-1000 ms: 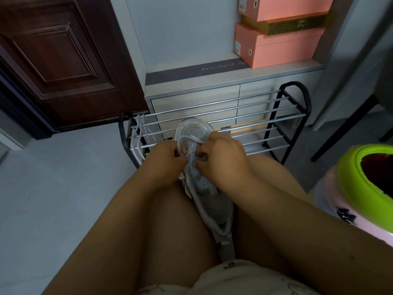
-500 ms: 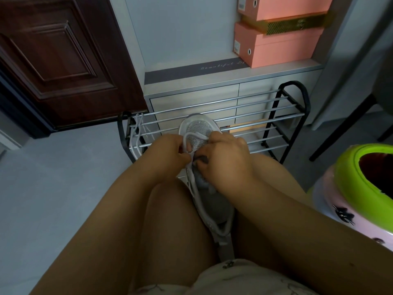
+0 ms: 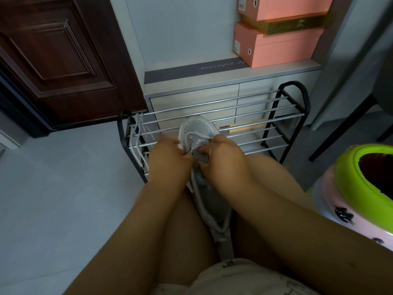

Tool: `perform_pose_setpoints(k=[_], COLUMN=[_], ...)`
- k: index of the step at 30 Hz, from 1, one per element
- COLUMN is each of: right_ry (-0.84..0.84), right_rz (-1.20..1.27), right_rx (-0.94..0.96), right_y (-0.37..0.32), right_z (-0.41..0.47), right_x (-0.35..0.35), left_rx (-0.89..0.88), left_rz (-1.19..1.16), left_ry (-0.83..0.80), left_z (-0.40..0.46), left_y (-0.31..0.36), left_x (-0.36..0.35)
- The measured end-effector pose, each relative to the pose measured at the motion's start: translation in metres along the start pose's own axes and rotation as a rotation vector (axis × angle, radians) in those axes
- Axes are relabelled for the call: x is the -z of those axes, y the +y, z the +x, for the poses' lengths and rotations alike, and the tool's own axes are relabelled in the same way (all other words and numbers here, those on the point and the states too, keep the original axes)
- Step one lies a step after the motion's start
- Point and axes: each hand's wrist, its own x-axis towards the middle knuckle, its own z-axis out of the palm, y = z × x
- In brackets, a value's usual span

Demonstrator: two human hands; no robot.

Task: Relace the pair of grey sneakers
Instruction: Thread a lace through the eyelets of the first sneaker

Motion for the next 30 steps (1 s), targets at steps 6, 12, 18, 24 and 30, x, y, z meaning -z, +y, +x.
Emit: perform_pose_setpoints(k=[6,12,18,24,30], right_ry=[0.030,-0.017,-0.021,0.019,0.008], right_rz=[0.019,0.006,-0.008,0.022,0.010], right_rx=[-0.014,-0.015,-0.004,0.006,-0.002], right_y=[-0.001,-0.002,-0.003,-0.003,-0.003], right_z=[0.000,0.000,0.002,-0.001,-0.001], right_x=[0.003,0.006,0.006,0.003,0.005], left_rx=[0.031,-0.020,0.118,0.038,0.107], left_rz=[0.105,0.225,0.036,0.170,0.069], left_ry=[0.100,0.025,0.144,0.087,0.147], left_z=[-0.015,-0.013,-0.017,-0.017,-0.020], left_y=[0.009,0.010,0.009,0.008,0.008], left_x=[-0.007,-0.007,-0.005,-0.007,-0.008])
